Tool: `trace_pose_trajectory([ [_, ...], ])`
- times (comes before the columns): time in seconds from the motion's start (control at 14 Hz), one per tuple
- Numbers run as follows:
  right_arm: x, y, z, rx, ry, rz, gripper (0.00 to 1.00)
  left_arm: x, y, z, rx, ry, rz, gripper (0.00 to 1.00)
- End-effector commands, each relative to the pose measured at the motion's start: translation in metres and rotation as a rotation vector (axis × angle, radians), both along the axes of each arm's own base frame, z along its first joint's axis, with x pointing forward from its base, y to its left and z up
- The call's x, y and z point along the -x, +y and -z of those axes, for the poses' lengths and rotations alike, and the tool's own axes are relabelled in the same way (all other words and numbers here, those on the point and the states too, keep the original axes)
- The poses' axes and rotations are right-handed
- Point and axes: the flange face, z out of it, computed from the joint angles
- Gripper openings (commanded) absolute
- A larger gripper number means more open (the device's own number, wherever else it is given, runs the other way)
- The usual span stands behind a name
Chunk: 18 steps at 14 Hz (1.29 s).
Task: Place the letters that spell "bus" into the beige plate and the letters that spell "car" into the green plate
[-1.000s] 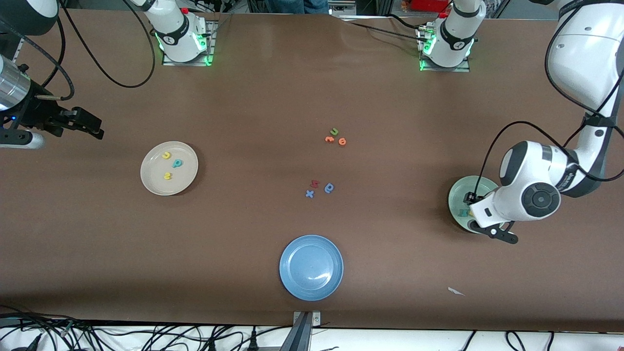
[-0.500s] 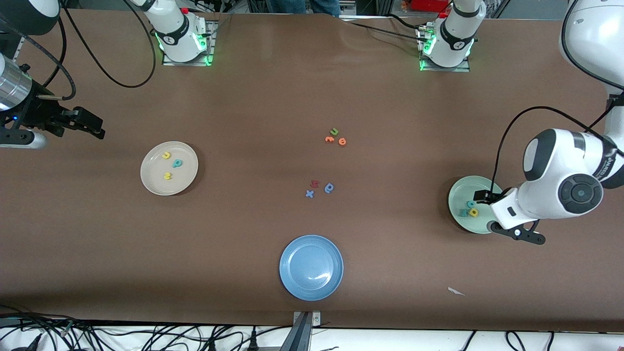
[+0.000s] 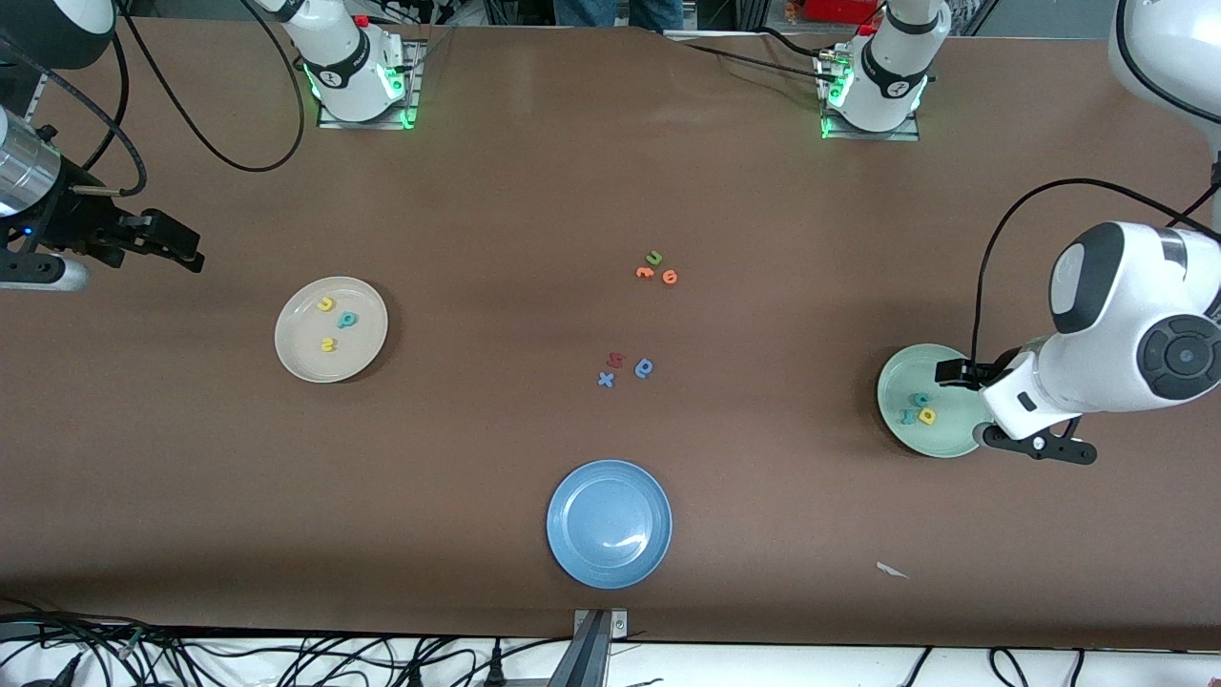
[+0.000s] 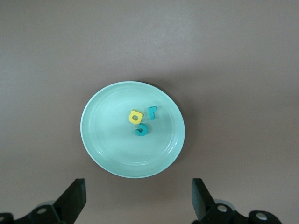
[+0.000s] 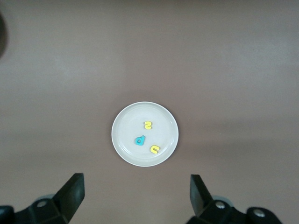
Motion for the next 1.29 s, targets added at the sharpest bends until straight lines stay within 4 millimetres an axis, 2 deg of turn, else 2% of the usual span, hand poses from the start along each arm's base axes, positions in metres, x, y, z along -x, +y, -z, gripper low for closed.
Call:
trace_pose_trajectory([
  [0.0, -0.001, -0.004, -0.006, -0.004, 0.002, -0.013, 1.00, 0.008, -0.005, -0.029, 0.019, -0.013, -0.047, 1.00],
  [0.21, -0.001, -0.004, -0.004, -0.008, 0.013, -0.011, 1.00, 0.026, -0.011, -0.071, 0.055, -0.035, -0.118, 1.00],
  [0.43, 0.000, -0.005, -0.005, -0.004, 0.010, -0.011, 1.00, 0.047, -0.019, -0.110, 0.058, -0.042, -0.114, 1.00],
  [0.64, -0.001, -0.007, -0.004, -0.010, 0.011, -0.006, 1.00, 0.068, -0.024, -0.140, 0.047, -0.063, -0.104, 1.00],
  [0.79, -0.001, -0.005, -0.004, -0.007, 0.008, -0.009, 1.00, 0.084, -0.018, -0.160, 0.036, -0.066, -0.104, 1.00],
  [1.0, -0.001, -0.008, -0.004, -0.012, 0.013, -0.003, 1.00, 0.102, -0.018, -0.181, 0.033, -0.077, -0.099, 1.00],
  [1.21, -0.001, -0.010, -0.004, -0.011, 0.013, 0.000, 1.00, 0.114, -0.016, -0.193, 0.033, -0.093, -0.093, 1.00],
])
